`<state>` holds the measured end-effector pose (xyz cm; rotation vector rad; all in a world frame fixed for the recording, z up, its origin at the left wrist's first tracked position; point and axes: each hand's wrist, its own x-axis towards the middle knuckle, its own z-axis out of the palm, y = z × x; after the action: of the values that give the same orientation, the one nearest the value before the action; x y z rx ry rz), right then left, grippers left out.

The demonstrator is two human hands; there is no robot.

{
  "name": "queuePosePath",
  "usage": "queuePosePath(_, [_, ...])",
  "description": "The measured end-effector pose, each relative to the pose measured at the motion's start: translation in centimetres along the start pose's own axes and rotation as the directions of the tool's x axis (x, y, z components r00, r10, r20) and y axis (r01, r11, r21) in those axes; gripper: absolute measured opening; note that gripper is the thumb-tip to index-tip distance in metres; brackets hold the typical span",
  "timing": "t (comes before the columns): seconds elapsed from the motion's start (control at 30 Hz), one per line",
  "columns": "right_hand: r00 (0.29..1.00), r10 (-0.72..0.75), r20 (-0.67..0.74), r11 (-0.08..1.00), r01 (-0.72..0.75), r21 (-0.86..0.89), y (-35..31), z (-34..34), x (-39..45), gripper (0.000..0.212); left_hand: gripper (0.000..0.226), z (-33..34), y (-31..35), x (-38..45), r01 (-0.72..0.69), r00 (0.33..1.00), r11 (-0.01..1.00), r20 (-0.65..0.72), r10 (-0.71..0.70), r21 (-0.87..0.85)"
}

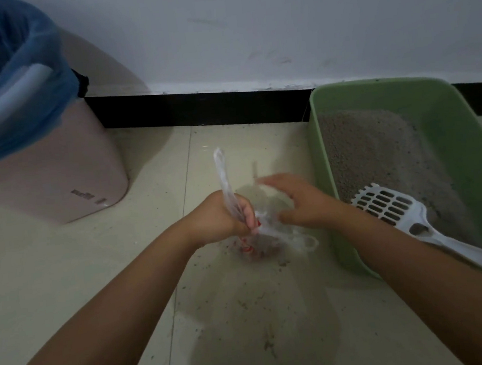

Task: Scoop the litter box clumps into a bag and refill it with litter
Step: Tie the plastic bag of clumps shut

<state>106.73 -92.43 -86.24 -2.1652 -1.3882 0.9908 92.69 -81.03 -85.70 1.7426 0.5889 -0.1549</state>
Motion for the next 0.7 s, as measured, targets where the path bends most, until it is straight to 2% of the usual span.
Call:
queuePosePath(0.07, [0.991, 0.034, 0.129, 0.999, -0.034, -0.001, 0.1, 0.8, 0.3, 0.036, 0.035, 0.1, -0.1, 0.1, -0.024, 0.998, 1.000, -0.055, 0.024, 0.003])
queuePosePath(0.13, [0.989, 0.044, 0.141, 0.998, -0.050, 0.039, 0.2, 1.6, 0.1, 0.016, 0.035, 0.4, -0.6, 0.1, -0.039, 0.982, 0.999, -0.187, 0.036, -0.016])
queuePosePath(0.2, [0.993, 0.029, 0.112, 0.999, -0.032, 0.022, 0.4, 2.0, 0.3, 0.025, 0.036, 0.8, -1.4, 0.3, -0.019, 0.931, 1.000, -0.364, 0.011, -0.019])
queuePosePath(0.27, [0.992, -0.002, 0.124, 0.999, 0.009, -0.054, 0.1, 2.3, 0.5, 0.040, 0.033, 1.2, -2.2, 0.7, 0.042, 0.856, 0.997, -0.518, -0.004, 0.062])
queuePosePath(0.33, [0.988, -0.041, 0.151, 0.991, 0.059, -0.117, -0.4, 2.8, 0.7, 0.048, 0.025, 1.7, -2.6, 1.3, 0.135, 0.808, 0.963, -0.588, 0.029, 0.233])
queuePosePath(0.4, [0.984, -0.057, 0.169, 0.979, 0.088, -0.183, -0.6, 3.2, 0.9, 0.050, 0.026, 2.3, -2.6, 1.8, 0.192, 0.795, 0.955, -0.607, -0.018, 0.224])
queuePosePath(0.47, [0.985, -0.046, 0.168, 0.973, 0.082, -0.214, -0.4, 3.4, 0.9, 0.051, 0.012, 2.8, -2.6, 2.3, 0.285, 0.799, 0.944, -0.586, -0.138, 0.166])
queuePosePath(0.53, [0.988, -0.013, 0.157, 0.974, 0.049, -0.223, 0.1, 3.2, 0.8, 0.051, 0.012, 2.8, -2.6, 2.5, 0.326, 0.854, 0.928, -0.477, -0.208, 0.179])
queuePosePath(0.57, [0.988, 0.009, 0.152, 0.974, 0.026, -0.223, 0.5, 3.1, 0.6, 0.050, 0.011, 2.6, -2.5, 2.4, 0.300, 0.889, 0.948, -0.389, -0.240, 0.102])
queuePosePath(0.63, [0.989, 0.039, 0.143, 0.978, -0.009, -0.206, 1.3, 3.0, 0.2, 0.049, 0.026, 1.8, -2.4, 2.0, 0.271, 0.922, 0.940, -0.224, -0.315, -0.207])
queuePosePath(0.7, [0.991, 0.041, 0.127, 0.985, -0.018, -0.174, 1.9, 3.0, -0.2, 0.049, 0.032, 1.2, -2.5, 1.6, 0.250, 0.924, 0.839, -0.140, -0.356, -0.484])
